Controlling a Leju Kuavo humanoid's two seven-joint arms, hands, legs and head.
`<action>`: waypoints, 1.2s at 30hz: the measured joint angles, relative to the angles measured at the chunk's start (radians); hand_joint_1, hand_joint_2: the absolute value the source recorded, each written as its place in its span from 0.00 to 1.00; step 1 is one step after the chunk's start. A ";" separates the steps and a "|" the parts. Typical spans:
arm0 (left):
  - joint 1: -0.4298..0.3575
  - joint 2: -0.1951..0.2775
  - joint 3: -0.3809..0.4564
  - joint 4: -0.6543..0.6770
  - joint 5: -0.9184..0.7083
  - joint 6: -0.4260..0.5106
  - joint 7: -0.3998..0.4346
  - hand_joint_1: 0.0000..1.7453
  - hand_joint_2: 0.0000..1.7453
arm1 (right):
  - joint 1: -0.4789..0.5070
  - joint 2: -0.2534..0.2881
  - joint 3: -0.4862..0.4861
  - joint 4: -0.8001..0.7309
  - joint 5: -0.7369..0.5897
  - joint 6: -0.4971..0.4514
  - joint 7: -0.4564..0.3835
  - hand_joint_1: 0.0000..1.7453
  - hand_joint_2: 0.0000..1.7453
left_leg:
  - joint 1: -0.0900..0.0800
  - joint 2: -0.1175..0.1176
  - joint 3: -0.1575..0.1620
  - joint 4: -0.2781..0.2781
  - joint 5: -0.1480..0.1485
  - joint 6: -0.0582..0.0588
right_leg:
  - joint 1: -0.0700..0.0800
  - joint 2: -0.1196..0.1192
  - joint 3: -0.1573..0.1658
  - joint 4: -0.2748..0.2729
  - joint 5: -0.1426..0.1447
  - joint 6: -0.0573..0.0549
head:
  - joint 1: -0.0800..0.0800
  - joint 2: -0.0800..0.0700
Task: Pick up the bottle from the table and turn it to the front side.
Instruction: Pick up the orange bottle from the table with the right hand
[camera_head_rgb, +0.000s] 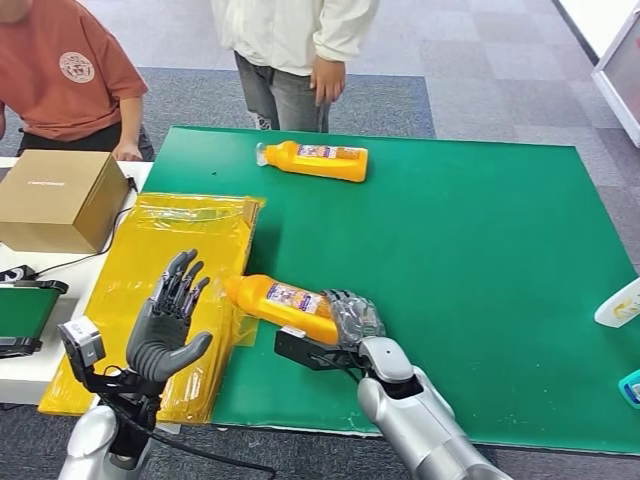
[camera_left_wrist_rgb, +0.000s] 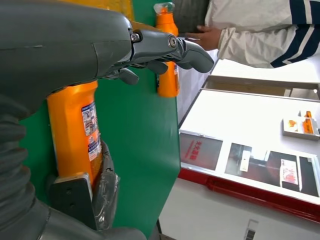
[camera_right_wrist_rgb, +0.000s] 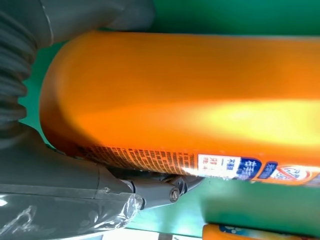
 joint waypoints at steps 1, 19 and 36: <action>0.000 0.000 0.000 0.000 0.000 0.000 0.000 0.00 1.00 | -0.001 0.001 0.000 0.003 0.000 -0.001 0.000 1.00 1.00 | 0.000 0.000 0.000 0.000 0.000 0.000 | 0.000 0.000 0.000 0.000 0.000 0.000 | 0.000 0.000; 0.004 0.001 0.001 0.000 0.002 0.010 0.000 0.00 1.00 | 0.009 0.002 -0.083 -0.004 -0.231 0.015 -0.146 1.00 1.00 | 0.000 0.000 0.000 0.000 0.000 0.000 | 0.000 0.000 0.000 0.000 0.000 0.000 | 0.000 0.000; 0.070 0.034 0.028 -0.031 0.048 0.014 -0.062 0.00 1.00 | 0.239 -0.119 -0.220 -0.521 -0.740 0.140 -0.489 1.00 1.00 | 0.000 0.000 -0.004 0.000 -0.001 0.001 | 0.000 0.000 -0.003 0.000 -0.001 0.001 | 0.000 0.000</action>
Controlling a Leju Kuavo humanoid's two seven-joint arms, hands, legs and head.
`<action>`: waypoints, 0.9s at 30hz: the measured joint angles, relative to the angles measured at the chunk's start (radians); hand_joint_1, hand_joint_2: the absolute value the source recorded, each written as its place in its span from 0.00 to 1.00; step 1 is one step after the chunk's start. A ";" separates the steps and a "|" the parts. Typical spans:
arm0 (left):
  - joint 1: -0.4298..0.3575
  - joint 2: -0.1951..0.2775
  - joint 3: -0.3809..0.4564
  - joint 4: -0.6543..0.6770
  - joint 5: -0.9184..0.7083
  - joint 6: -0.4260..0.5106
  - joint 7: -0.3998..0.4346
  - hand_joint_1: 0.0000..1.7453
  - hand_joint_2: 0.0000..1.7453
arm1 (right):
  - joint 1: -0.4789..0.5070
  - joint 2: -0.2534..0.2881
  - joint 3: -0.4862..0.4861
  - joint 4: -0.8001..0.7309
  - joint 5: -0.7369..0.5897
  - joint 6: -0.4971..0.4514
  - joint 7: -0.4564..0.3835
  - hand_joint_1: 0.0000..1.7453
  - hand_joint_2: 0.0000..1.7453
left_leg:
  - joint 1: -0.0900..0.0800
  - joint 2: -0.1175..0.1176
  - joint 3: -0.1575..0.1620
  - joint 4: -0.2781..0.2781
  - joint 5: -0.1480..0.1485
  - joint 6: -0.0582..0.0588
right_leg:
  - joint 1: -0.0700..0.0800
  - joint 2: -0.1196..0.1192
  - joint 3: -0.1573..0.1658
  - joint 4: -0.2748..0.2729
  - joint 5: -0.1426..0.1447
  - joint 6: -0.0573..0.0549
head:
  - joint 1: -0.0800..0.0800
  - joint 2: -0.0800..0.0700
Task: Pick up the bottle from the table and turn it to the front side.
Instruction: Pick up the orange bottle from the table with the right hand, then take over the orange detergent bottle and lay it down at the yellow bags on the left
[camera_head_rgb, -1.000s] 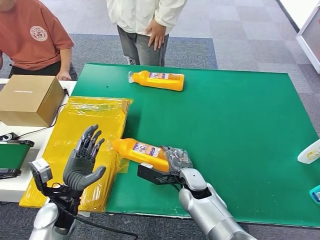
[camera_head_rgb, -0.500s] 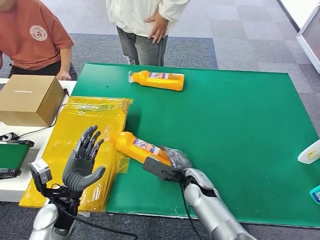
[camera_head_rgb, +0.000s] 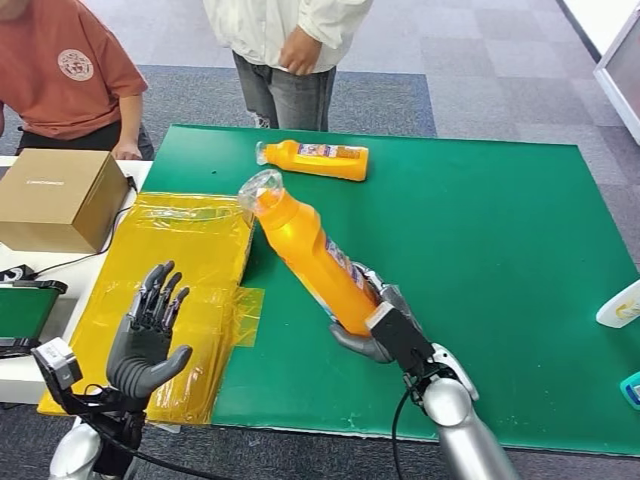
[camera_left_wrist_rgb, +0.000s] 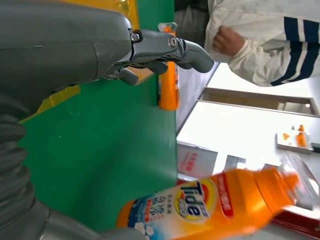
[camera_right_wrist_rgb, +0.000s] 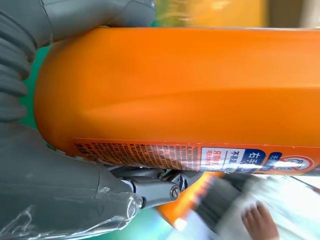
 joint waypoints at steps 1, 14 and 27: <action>-0.001 -0.001 0.000 -0.001 0.027 -0.004 0.004 0.00 1.00 | 0.008 0.000 0.000 -0.024 -0.009 -0.006 -0.019 1.00 1.00 | 0.000 0.000 0.000 0.000 0.000 0.000 | 0.000 0.000 0.000 0.000 0.000 0.000 | 0.000 0.000; -0.082 -0.024 -0.088 0.004 0.360 -0.091 0.114 0.00 1.00 | 0.055 0.004 0.095 -0.157 0.058 -0.165 -0.159 1.00 1.00 | 0.000 0.000 0.000 0.000 0.000 0.000 | 0.000 0.000 0.000 0.000 0.000 0.000 | 0.000 0.000; -0.244 0.026 -0.304 0.088 0.323 -0.133 0.168 0.00 1.00 | -0.002 0.011 0.222 -0.104 0.135 -0.210 -0.163 1.00 1.00 | 0.000 0.000 0.000 0.000 0.000 0.000 | 0.000 0.000 0.000 0.000 0.000 0.000 | 0.000 0.000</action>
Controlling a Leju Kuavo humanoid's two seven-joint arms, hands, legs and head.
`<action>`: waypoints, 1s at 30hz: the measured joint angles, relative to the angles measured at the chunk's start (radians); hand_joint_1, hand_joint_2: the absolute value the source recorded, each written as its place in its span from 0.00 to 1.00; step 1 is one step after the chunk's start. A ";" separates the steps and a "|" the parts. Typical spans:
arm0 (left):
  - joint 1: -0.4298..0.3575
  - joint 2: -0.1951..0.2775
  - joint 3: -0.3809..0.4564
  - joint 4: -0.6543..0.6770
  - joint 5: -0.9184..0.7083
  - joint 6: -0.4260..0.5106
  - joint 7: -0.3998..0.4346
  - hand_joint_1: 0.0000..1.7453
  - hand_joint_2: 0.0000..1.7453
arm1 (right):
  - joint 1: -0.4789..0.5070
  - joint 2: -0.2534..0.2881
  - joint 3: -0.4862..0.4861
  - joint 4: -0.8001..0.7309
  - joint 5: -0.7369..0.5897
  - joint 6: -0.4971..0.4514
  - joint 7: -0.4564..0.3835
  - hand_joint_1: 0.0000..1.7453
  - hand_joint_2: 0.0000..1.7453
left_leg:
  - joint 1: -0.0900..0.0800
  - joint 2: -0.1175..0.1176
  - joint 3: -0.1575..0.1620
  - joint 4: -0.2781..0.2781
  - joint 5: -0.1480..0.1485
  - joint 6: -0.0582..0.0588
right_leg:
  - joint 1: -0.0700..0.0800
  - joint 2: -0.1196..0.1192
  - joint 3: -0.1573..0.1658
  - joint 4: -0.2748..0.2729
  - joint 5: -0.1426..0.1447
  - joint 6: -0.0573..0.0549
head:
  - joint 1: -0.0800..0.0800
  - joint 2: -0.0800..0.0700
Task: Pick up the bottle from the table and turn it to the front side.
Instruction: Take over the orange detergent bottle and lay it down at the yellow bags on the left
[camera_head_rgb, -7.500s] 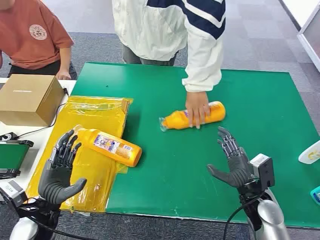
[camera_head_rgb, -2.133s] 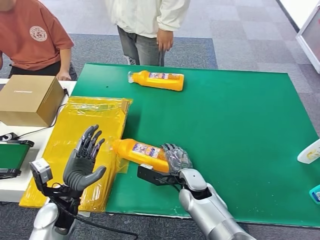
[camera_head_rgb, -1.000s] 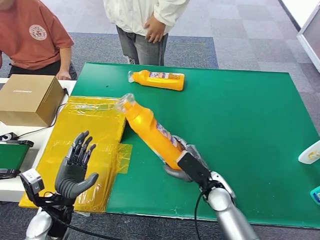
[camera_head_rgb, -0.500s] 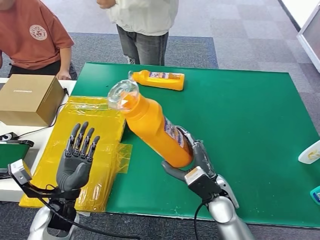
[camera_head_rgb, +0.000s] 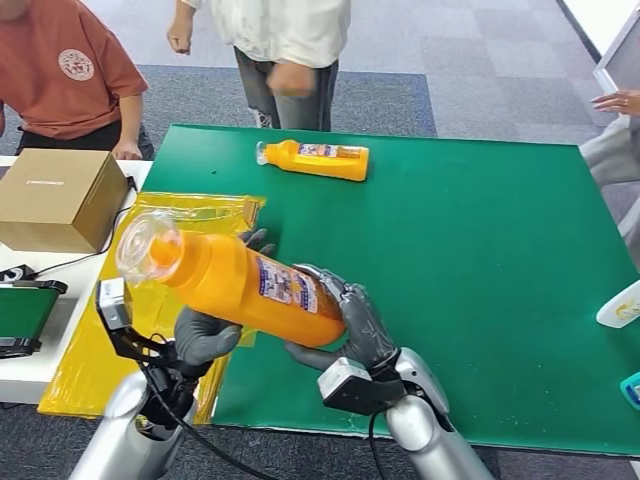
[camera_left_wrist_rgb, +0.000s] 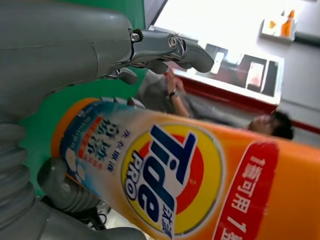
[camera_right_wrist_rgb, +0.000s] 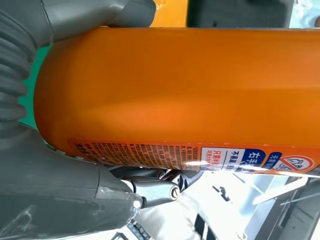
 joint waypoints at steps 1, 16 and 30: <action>-0.011 0.006 -0.013 0.007 -0.008 0.002 0.002 0.00 1.00 | -0.003 0.001 0.006 0.007 0.006 -0.003 0.001 1.00 1.00 | 0.000 0.000 0.000 0.000 0.000 0.000 | 0.000 0.000 0.000 0.000 0.000 0.000 | 0.000 0.000; -0.115 0.068 -0.112 0.068 -0.110 0.066 0.020 0.50 1.00 | -0.062 0.016 0.064 0.138 0.054 -0.036 0.025 1.00 1.00 | 0.000 0.000 0.000 0.000 0.000 0.000 | 0.000 0.000 -0.001 0.000 0.000 0.000 | 0.000 0.000; -0.106 0.087 -0.120 0.066 -0.168 0.106 -0.019 1.00 1.00 | -0.064 0.020 0.069 0.161 0.059 -0.038 0.036 0.95 1.00 | 0.000 0.000 0.000 0.000 0.000 0.000 | 0.000 0.000 -0.001 0.000 0.000 0.000 | 0.000 0.000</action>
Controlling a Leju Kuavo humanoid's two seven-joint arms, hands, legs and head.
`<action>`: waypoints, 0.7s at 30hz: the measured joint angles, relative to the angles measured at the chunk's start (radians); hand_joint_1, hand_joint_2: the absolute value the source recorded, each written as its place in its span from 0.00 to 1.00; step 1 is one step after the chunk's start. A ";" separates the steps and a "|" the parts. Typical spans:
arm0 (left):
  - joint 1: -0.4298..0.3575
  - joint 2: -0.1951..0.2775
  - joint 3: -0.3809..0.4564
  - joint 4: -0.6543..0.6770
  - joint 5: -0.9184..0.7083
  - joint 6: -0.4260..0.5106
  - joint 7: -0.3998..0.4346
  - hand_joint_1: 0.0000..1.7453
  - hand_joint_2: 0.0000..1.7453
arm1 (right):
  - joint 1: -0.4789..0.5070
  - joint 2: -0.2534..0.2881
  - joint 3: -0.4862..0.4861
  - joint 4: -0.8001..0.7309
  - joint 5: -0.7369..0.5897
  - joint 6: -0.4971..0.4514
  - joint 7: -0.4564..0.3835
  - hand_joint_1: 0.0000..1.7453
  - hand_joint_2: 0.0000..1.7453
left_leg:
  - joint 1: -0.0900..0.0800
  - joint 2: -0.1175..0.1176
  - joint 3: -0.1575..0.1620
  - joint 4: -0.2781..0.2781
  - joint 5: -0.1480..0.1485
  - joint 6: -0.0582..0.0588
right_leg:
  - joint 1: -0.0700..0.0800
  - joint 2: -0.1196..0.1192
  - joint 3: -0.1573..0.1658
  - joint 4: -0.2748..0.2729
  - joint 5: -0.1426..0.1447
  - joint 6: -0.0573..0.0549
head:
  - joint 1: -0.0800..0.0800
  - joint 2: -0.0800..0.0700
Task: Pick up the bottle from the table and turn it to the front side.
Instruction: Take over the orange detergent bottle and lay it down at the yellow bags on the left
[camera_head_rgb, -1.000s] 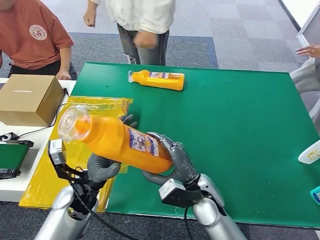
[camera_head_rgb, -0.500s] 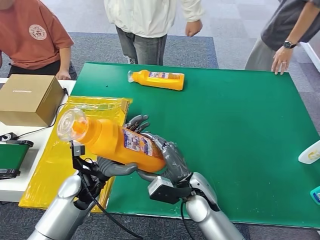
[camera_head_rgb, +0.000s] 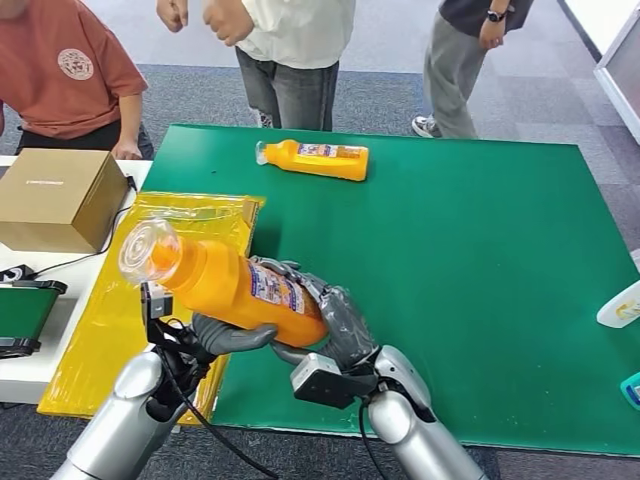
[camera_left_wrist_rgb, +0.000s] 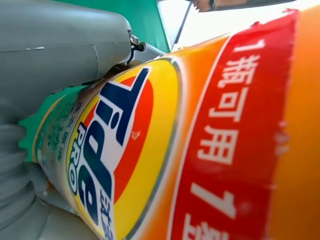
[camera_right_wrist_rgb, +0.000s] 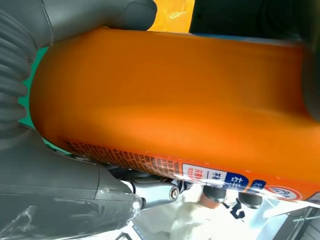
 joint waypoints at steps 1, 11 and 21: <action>0.003 0.000 0.000 -0.002 -0.007 0.006 -0.003 1.00 1.00 | 0.002 0.000 0.000 0.000 0.000 0.000 0.001 0.82 1.00 | 0.000 0.000 0.000 0.000 0.000 0.000 | 0.000 0.000 0.000 0.000 0.000 0.000 | 0.000 0.000; 0.088 -0.006 0.021 -0.159 -0.438 0.304 -0.123 1.00 1.00 | 0.053 -0.001 -0.037 -0.024 -0.056 0.019 0.045 0.00 1.00 | 0.000 -0.001 -0.001 0.000 0.000 0.000 | 0.000 -0.001 0.000 0.000 -0.001 0.000 | 0.000 0.000; 0.176 -0.005 0.062 -0.399 -1.004 0.830 -0.185 1.00 1.00 | 0.127 -0.010 -0.146 -0.095 -0.093 0.022 0.068 0.00 1.00 | 0.000 0.000 -0.002 0.000 -0.001 0.000 | 0.000 -0.001 -0.001 0.000 -0.001 0.000 | 0.000 0.000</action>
